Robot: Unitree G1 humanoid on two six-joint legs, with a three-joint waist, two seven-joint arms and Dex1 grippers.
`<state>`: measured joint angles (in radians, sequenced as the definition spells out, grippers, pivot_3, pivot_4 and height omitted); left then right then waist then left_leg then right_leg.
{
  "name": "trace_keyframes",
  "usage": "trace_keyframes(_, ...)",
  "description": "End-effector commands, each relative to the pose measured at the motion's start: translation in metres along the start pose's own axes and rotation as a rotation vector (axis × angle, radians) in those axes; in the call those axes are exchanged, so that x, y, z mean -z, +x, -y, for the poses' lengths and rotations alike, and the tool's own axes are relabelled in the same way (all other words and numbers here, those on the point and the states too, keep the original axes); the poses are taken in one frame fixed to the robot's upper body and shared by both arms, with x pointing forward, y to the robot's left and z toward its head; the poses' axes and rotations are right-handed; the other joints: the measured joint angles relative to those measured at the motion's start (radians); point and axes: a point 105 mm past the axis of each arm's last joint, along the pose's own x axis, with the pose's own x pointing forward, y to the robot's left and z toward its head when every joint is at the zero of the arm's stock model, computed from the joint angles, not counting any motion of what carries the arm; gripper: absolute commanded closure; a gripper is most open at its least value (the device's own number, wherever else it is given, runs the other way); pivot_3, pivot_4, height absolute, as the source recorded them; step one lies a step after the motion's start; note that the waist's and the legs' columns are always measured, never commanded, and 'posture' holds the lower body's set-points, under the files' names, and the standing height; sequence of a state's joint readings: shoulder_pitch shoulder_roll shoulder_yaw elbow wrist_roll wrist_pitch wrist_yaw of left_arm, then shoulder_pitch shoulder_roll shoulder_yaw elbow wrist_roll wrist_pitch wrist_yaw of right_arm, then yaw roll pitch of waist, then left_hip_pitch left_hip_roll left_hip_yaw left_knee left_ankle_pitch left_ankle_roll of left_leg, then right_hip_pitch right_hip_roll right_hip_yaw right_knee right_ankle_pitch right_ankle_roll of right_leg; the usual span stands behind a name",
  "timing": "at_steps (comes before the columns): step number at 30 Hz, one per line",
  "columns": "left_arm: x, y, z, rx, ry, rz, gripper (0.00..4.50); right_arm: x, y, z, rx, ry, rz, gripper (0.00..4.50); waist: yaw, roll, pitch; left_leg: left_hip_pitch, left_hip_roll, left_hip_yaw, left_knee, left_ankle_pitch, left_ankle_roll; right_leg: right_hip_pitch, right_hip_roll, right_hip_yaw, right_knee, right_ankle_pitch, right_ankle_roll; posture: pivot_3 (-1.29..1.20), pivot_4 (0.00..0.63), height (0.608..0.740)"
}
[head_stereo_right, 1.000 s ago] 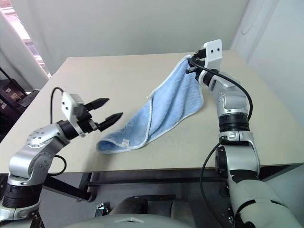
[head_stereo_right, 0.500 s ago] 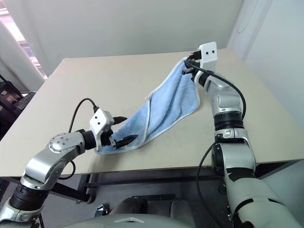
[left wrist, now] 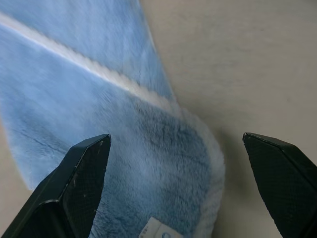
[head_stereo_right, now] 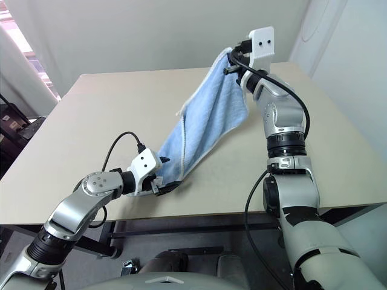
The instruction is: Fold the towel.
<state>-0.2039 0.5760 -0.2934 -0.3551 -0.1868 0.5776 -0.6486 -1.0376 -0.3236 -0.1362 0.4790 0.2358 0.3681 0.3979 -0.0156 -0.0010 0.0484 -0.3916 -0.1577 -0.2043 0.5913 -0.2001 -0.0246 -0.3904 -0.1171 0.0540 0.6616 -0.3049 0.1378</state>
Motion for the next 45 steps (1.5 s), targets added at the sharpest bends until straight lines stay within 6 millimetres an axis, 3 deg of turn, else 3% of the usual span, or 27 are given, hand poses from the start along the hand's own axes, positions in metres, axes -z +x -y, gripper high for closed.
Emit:
trace_keyframes(1,-0.003,0.000,-0.004,-0.019,0.022,-0.002,0.00,-0.030,0.002,-0.010,-0.024,-0.016,0.084,4.46,0.001,0.000,0.000,0.000,0.000,0.000,0.000,0.000,0.000,0.000,0.000,0.000,0.000,0.000,0.000,0.00,0.000,0.740)
trace_keyframes(20,0.008,0.030,-0.002,0.003,0.006,-0.040,0.00,-0.033,-0.002,-0.011,-0.009,0.019,0.090,4.46,-0.001,0.000,0.000,0.000,0.000,0.000,0.001,0.000,0.000,0.000,0.000,0.000,0.001,0.000,0.001,0.00,0.000,0.740)
trace_keyframes(24,0.003,0.030,-0.003,0.000,-0.010,-0.006,0.96,-0.031,-0.003,-0.009,-0.003,0.018,0.084,4.50,-0.001,0.000,0.000,0.000,0.000,0.000,0.001,0.000,0.000,0.000,0.000,0.000,0.001,0.001,0.001,0.00,0.000,0.740)
trace_keyframes(31,-0.012,0.017,-0.011,-0.028,-0.077,0.104,3.43,-0.023,-0.005,-0.008,-0.001,0.017,0.061,4.50,-0.003,0.000,0.000,0.000,0.000,0.000,0.001,0.000,0.000,0.000,0.000,0.000,0.001,0.001,0.002,0.00,0.000,0.740)
trace_keyframes(34,-0.008,0.008,-0.021,-0.064,-0.113,0.104,4.48,-0.020,-0.005,-0.007,0.001,0.013,0.053,4.50,-0.003,0.000,0.000,0.000,0.000,0.000,0.001,0.000,0.000,0.000,0.000,0.000,0.001,0.001,0.002,0.00,0.000,0.740)
trace_keyframes(40,-0.010,-0.019,-0.049,-0.158,-0.186,0.171,4.48,-0.013,-0.008,-0.001,0.019,-0.016,0.030,4.50,-0.002,0.000,0.000,0.000,0.000,0.000,0.002,0.000,0.000,0.000,0.000,0.000,0.002,0.001,0.002,0.00,0.000,0.740)
trace_keyframes(45,-0.014,-0.054,-0.096,-0.315,-0.287,0.261,4.48,-0.005,-0.015,0.015,0.070,-0.031,0.004,4.50,-0.001,0.000,0.000,0.000,0.000,0.000,0.002,0.000,0.000,0.000,0.000,0.000,0.002,0.001,0.002,0.00,0.000,0.740)
